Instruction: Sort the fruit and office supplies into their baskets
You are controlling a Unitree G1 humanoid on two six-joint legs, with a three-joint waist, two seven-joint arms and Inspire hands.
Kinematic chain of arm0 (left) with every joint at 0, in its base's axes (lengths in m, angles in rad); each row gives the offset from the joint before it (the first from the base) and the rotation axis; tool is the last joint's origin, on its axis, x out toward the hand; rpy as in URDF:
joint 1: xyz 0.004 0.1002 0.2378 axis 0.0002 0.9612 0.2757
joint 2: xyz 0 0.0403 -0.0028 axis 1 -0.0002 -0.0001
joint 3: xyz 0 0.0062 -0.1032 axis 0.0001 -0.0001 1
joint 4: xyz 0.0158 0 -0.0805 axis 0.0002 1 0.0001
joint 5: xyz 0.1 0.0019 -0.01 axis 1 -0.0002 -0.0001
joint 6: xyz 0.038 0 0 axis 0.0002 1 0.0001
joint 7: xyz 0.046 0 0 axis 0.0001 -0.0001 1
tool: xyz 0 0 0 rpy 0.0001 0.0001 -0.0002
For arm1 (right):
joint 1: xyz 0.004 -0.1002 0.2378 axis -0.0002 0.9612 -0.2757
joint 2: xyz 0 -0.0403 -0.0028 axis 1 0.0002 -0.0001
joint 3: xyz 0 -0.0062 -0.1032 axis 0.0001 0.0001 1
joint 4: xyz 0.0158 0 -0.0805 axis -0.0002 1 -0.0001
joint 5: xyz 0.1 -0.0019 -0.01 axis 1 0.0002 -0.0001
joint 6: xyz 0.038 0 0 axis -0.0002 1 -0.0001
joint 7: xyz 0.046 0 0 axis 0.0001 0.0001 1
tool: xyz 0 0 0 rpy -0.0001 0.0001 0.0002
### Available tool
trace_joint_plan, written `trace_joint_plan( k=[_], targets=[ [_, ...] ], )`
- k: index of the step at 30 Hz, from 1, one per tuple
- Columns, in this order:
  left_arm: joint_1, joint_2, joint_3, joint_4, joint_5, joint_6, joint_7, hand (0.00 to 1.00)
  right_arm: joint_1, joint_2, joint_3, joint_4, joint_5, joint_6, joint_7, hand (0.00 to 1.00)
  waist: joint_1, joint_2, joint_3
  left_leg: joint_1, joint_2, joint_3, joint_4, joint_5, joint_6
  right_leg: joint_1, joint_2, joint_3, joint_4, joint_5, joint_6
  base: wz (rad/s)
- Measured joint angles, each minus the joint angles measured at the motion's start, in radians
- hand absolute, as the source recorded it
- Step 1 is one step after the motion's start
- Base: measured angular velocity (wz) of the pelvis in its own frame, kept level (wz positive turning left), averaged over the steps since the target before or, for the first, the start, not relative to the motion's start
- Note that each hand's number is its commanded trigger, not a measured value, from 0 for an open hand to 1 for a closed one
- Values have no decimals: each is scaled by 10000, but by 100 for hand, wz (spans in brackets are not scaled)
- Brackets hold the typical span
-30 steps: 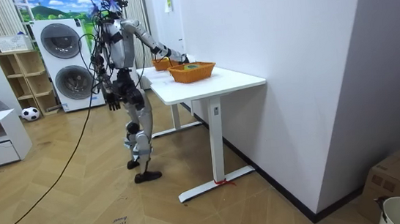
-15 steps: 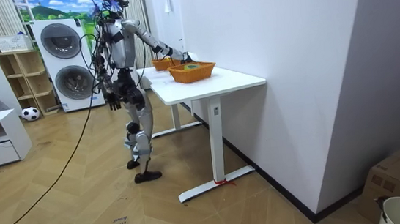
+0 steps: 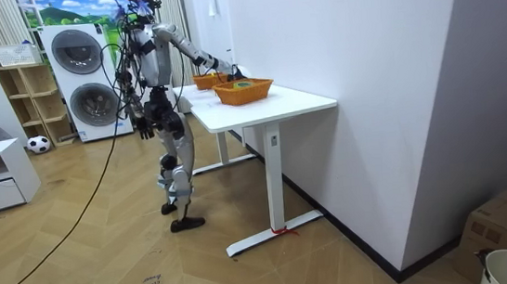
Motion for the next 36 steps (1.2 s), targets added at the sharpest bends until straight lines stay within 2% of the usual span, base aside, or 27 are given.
trace_joint_plan(
  k=[3,5,12,15,18,21,22,26,32,36],
  targets=[
    [23,0,134,51,0,118,5,0,5,-28,-39,-298,-57,87,12,100,-75,26,-12,129,-7,20,9,0,1,132,-4,13,-7,0,0,0],
    [48,30,220,58,-4,139,35,0,6,-60,-70,-633,-85,145,14,100,-201,55,-73,182,-6,26,1,-1,2,167,-6,25,3,0,0,0],
    [145,30,219,135,20,325,41,0,68,-164,-136,-1842,-150,391,107,100,-596,225,-200,630,-4,28,-155,3,-6,587,-1,43,-15,0,10,2],
    [221,34,233,145,21,412,88,0,67,-494,-458,-2264,387,440,92,100,-807,222,-299,711,-6,14,-180,5,-9,713,-1,20,-12,0,10,1],
    [387,33,423,-47,14,415,93,0,68,-774,-481,-2702,502,520,80,100,-883,142,-330,893,1,39,-305,8,-13,838,-1,24,-8,-6,20,-3],
    [410,51,613,-127,14,415,116,0,67,-979,-517,-2870,646,523,73,100,-904,53,-323,1041,6,42,-339,9,-14,970,-1,31,-5,-8,24,0],
    [396,74,614,-187,13,414,117,0,67,-1035,-549,-2897,831,523,57,100,-908,1,-290,1115,5,39,-337,9,-14,1027,-2,36,-5,-8,24,0],
    [292,91,612,-249,15,410,119,0,66,-1036,-579,-2912,1017,530,52,100,-874,-126,-249,1148,-2,55,-335,6,-9,1055,-8,44,-2,-5,28,0],
    [188,139,611,-222,20,413,111,0,22,-1033,-579,-2976,1147,534,53,100,-807,-74,-221,1145,-7,18,-334,4,-6,1044,-14,45,6,-1,41,0],
    [215,176,615,-177,43,413,107,0,-200,-1031,-570,-3034,1144,537,59,100,-642,-65,-219,1116,2,32,-338,4,-6,983,-8,34,10,-8,53,0]
  ],
)
